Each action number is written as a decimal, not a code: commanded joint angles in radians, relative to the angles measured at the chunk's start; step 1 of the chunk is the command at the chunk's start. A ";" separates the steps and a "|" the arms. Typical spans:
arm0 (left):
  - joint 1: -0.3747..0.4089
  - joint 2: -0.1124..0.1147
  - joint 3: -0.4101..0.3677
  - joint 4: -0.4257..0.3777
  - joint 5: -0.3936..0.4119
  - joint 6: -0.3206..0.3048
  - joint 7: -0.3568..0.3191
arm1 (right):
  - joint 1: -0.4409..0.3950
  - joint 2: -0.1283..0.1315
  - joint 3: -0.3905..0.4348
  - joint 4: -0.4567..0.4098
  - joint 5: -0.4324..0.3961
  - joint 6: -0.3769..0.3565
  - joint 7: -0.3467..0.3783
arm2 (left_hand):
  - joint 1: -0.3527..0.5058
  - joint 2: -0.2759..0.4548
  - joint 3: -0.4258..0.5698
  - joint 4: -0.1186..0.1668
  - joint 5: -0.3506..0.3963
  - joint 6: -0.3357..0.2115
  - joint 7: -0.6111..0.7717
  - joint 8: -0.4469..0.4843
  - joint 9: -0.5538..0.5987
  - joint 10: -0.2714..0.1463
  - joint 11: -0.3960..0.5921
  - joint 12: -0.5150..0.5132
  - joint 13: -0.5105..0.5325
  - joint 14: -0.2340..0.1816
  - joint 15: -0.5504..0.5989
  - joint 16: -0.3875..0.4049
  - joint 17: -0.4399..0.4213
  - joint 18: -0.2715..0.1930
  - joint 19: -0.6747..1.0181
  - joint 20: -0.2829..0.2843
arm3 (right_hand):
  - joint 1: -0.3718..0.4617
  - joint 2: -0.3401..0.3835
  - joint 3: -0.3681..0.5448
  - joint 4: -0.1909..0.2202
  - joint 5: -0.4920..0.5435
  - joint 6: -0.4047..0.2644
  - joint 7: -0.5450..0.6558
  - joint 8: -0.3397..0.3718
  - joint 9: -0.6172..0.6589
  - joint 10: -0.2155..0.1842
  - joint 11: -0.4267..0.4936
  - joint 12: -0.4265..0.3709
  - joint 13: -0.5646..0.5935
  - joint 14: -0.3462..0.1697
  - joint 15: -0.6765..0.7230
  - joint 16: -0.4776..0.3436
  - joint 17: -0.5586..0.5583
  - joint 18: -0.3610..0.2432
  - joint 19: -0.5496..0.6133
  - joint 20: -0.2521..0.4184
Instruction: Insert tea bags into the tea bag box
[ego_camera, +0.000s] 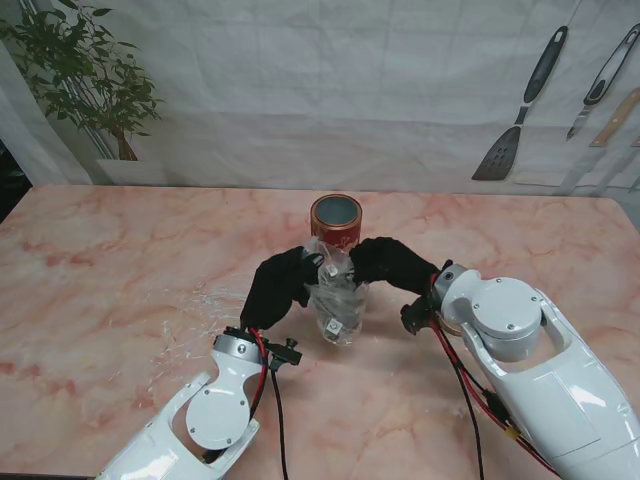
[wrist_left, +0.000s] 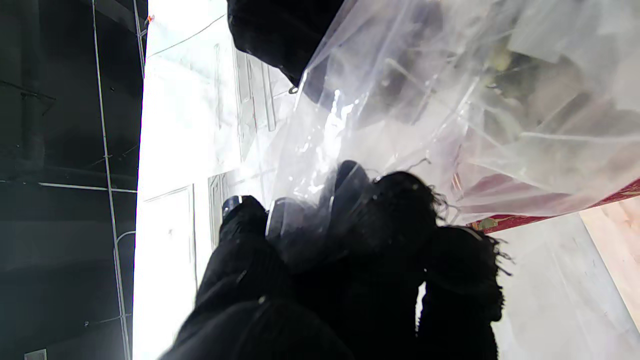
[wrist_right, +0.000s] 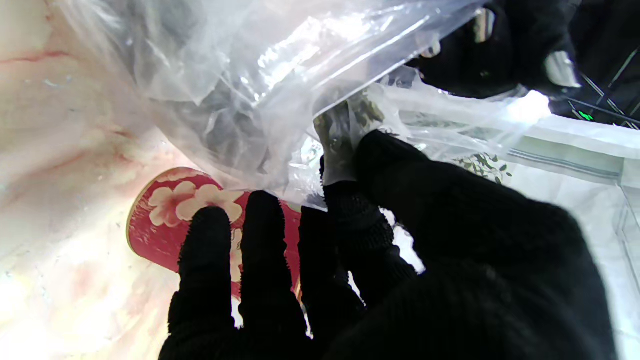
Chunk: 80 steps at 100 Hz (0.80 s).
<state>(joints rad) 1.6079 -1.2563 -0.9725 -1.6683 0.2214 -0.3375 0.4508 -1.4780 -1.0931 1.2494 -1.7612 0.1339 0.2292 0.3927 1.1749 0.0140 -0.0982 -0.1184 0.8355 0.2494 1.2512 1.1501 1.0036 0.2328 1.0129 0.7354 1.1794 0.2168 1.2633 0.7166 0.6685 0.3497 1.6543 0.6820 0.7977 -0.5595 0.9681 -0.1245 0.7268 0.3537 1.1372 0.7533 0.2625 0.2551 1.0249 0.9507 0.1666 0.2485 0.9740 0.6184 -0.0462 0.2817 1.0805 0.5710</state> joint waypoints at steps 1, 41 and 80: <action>-0.006 -0.006 -0.001 -0.006 -0.007 0.002 -0.008 | -0.011 -0.008 0.009 -0.016 0.017 -0.019 -0.012 | 0.073 0.088 0.046 0.045 0.007 -0.034 0.050 0.006 0.004 -0.051 0.007 -0.020 0.003 0.005 -0.034 -0.012 0.006 -0.054 0.026 0.003 | 0.038 0.047 0.002 0.031 -0.015 -0.032 0.010 0.019 -0.039 -0.026 -0.013 -0.015 -0.036 -0.040 -0.019 -0.012 -0.016 -0.022 -0.009 0.005; -0.005 -0.009 -0.001 -0.005 -0.007 -0.005 0.000 | -0.025 -0.027 0.028 -0.010 0.103 -0.074 -0.059 | 0.072 0.089 0.046 0.046 0.007 -0.034 0.050 0.006 0.003 -0.054 0.007 -0.019 0.003 0.001 -0.035 -0.012 0.007 -0.055 0.026 0.003 | 0.044 0.044 -0.009 0.027 -0.004 -0.046 -0.005 0.020 -0.071 -0.030 -0.096 -0.109 -0.075 -0.059 -0.120 -0.057 -0.051 -0.077 -0.078 0.009; 0.001 -0.008 -0.007 -0.010 -0.010 -0.007 -0.001 | -0.021 -0.027 0.025 -0.013 0.122 -0.080 -0.051 | 0.071 0.089 0.046 0.046 0.007 -0.034 0.050 0.006 0.003 -0.053 0.007 -0.019 0.002 0.000 -0.035 -0.012 0.007 -0.055 0.026 0.003 | 0.042 0.034 -0.010 0.025 0.002 -0.057 -0.009 0.021 -0.061 -0.032 -0.084 -0.114 -0.067 -0.057 -0.115 -0.052 -0.049 -0.080 -0.082 0.024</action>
<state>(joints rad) 1.6088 -1.2598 -0.9796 -1.6688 0.2154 -0.3408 0.4609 -1.4999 -1.1184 1.2809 -1.7751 0.2450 0.1536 0.3213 1.1749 0.0140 -0.0982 -0.1184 0.8355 0.2494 1.2512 1.1501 1.0036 0.2328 1.0129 0.7352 1.1794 0.2168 1.2632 0.7164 0.6685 0.3497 1.6542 0.6820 0.7982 -0.5365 0.9551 -0.1245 0.7268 0.3518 1.1190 0.7549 0.2206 0.2436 0.9396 0.8503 0.1176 0.2261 0.8623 0.5714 -0.0879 0.2431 1.0231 0.5766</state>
